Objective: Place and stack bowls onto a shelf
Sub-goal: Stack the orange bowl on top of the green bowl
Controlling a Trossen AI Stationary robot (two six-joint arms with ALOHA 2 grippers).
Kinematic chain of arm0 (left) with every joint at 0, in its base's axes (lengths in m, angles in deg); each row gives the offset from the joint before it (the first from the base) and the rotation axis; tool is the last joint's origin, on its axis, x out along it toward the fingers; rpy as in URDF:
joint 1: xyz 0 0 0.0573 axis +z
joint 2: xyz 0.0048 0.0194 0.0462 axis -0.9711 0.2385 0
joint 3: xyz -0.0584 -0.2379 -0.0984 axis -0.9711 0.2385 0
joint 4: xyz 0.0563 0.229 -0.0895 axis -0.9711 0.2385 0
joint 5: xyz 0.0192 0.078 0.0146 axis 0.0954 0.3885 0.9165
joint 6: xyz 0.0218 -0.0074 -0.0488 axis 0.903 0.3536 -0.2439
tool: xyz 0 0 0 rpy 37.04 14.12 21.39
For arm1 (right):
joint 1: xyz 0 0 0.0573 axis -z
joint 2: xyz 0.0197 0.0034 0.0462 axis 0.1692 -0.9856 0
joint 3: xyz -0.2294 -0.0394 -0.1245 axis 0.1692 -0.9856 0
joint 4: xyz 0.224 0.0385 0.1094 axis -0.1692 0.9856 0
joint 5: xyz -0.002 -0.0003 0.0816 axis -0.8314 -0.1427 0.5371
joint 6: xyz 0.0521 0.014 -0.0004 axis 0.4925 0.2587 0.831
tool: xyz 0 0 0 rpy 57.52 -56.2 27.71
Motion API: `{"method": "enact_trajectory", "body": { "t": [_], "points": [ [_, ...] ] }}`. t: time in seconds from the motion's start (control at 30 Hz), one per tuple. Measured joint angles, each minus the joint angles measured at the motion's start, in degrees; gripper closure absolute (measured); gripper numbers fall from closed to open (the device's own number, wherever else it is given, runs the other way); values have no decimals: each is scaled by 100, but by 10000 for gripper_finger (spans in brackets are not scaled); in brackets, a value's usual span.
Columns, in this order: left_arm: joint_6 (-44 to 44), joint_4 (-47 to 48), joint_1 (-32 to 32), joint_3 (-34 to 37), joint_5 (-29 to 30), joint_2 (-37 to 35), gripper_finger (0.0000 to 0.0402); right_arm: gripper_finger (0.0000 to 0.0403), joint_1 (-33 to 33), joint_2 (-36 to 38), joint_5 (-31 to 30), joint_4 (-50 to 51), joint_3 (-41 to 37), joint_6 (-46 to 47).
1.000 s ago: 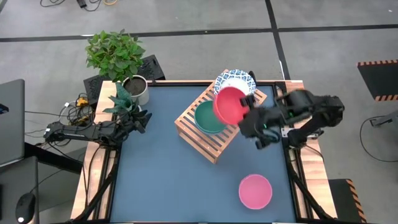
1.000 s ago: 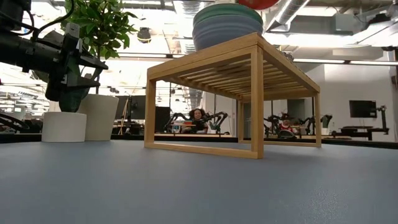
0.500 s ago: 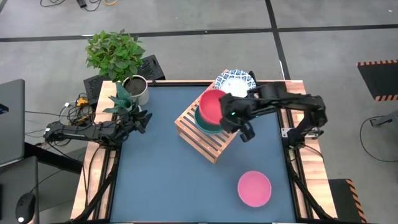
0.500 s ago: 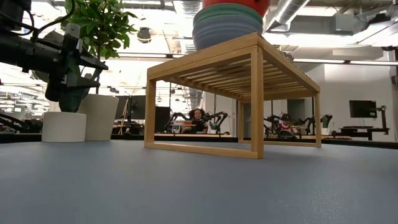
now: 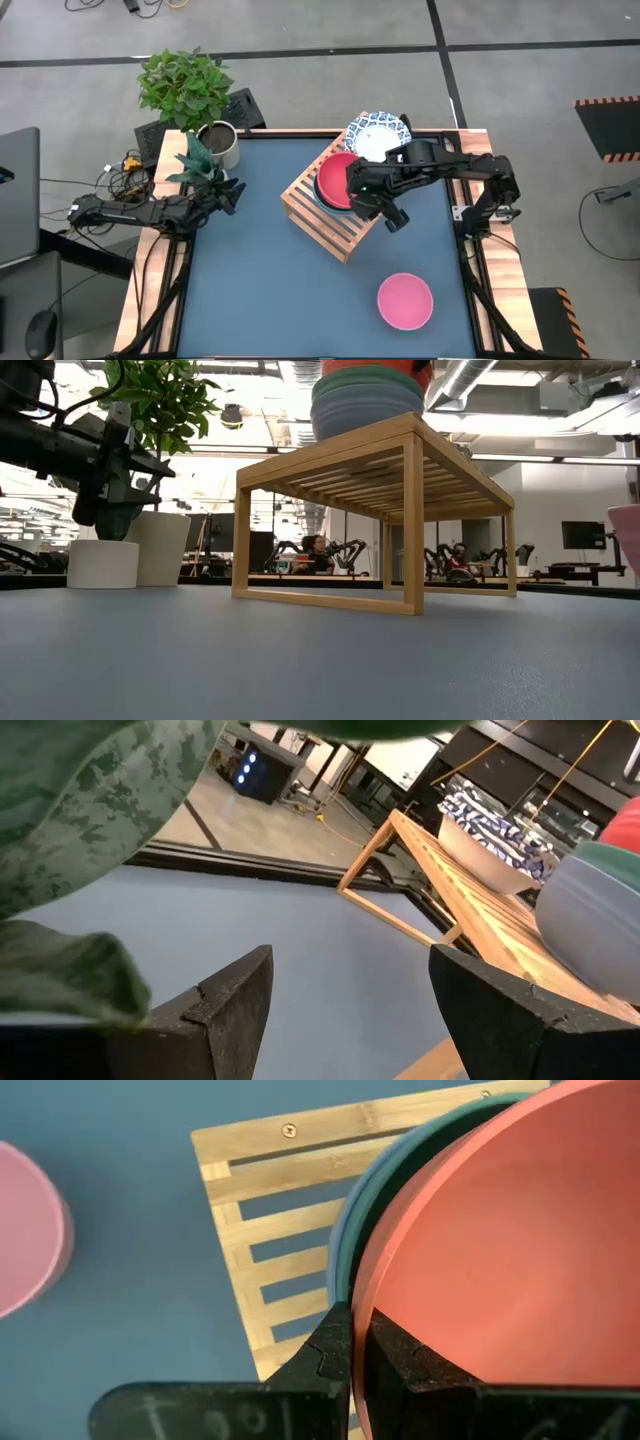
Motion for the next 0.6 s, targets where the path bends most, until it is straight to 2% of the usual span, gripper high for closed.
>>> {"method": "enact_trajectory", "body": {
  "t": [0.13, 0.6],
  "points": [
    [1, -4, 0, 0, 3, 5, 148, 368, 0, 3, 135, 4, 0, 16],
    [8, -4, -2, 0, 3, 6, 148, 327, 129, 5, 59, -77, 0, 164]
  ]
}}
